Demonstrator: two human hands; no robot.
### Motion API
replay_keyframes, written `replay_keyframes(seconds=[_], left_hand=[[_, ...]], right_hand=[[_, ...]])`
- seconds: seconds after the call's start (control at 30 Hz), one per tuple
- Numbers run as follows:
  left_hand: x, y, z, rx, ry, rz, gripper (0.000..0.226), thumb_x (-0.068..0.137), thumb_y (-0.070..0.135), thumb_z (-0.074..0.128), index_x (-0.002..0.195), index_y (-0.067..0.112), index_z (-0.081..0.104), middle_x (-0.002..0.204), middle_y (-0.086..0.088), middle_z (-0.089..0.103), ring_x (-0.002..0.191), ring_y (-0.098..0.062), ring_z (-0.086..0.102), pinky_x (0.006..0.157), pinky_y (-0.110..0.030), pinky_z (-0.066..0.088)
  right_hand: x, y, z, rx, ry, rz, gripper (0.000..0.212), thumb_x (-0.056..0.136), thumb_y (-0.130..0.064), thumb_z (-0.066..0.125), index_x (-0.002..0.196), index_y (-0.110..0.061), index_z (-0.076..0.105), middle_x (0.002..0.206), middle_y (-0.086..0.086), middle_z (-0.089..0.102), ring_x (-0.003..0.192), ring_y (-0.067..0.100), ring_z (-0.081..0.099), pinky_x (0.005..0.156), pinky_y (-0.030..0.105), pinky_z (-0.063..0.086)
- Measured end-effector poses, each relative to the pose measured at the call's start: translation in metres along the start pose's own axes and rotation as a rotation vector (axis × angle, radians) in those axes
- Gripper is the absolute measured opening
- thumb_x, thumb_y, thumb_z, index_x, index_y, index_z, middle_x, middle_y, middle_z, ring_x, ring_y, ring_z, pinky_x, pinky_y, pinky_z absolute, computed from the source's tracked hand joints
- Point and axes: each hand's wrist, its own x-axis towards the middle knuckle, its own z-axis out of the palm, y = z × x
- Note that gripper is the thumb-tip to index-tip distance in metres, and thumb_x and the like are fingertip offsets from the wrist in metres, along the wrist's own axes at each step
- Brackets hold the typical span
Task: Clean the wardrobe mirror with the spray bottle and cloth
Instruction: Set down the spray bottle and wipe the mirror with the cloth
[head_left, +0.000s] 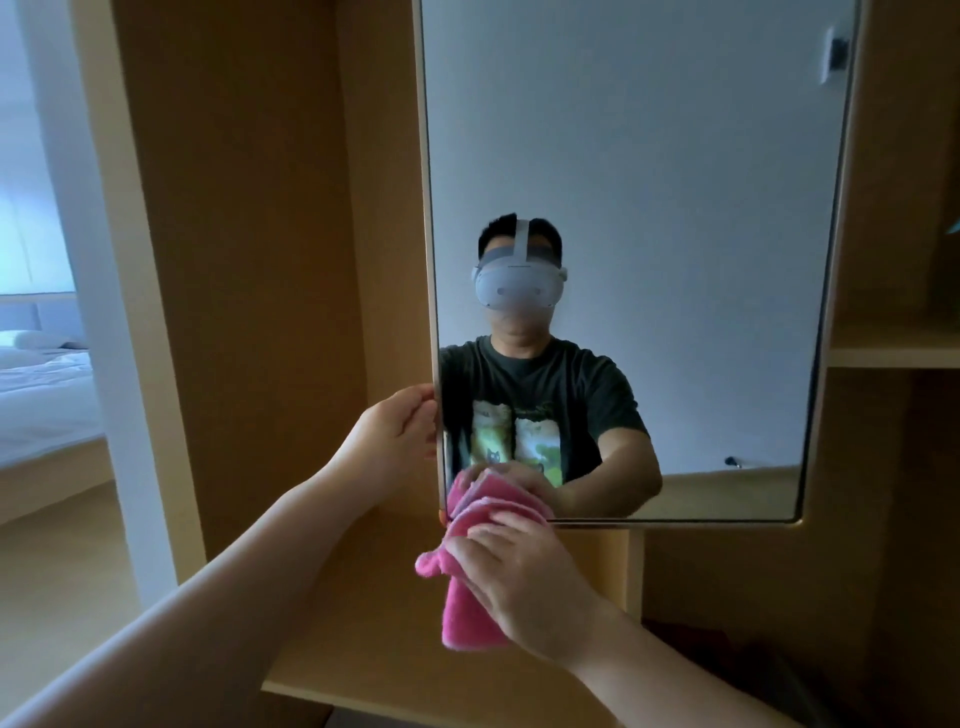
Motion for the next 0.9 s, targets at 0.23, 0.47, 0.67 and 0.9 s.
replay_keyframes(seconds=[0.23,0.47,0.67,0.9], left_hand=[[0.005,0.044,-0.035,0.169,0.132,0.259,0.024,0.096,0.011,0.050,0.117,0.019,0.060,0.103,0.009,0.066,0.091,-0.002,0.063,0.073,-0.015,0.052],[0.072,0.143,-0.079,0.081,-0.311,0.290,0.039,0.086,-0.011,0.050,0.116,0.010,0.063,0.103,0.001,0.069,0.100,-0.019,0.065,0.083,-0.034,0.055],[0.162,0.256,-0.126,0.013,-0.405,0.190,0.039,0.082,0.018,0.074,0.118,0.018,0.060,0.105,0.004,0.068,0.099,-0.014,0.066,0.084,-0.032,0.056],[0.255,0.374,-0.189,0.165,-0.264,0.143,0.013,0.085,0.011,0.066,0.092,0.022,0.061,0.082,0.003,0.064,0.074,-0.016,0.062,0.065,-0.039,0.055]], right_hand=[[0.068,0.021,-0.069,0.145,0.150,0.192,0.030,0.104,-0.038,0.040,0.104,-0.018,0.062,0.082,-0.005,0.071,0.068,0.007,0.067,0.066,0.022,0.055],[0.171,0.067,-0.172,0.324,0.267,0.340,0.043,0.099,-0.047,0.037,0.097,-0.010,0.059,0.070,-0.005,0.064,0.056,0.006,0.061,0.050,0.019,0.050],[0.290,0.113,-0.284,0.399,0.219,0.375,0.048,0.097,-0.052,0.034,0.088,-0.010,0.056,0.063,-0.007,0.056,0.052,0.005,0.054,0.046,0.015,0.043],[0.396,0.174,-0.421,0.434,-0.178,0.550,0.048,0.070,-0.061,0.070,0.107,-0.035,0.051,0.079,-0.014,0.064,0.072,-0.003,0.062,0.066,0.017,0.054]])
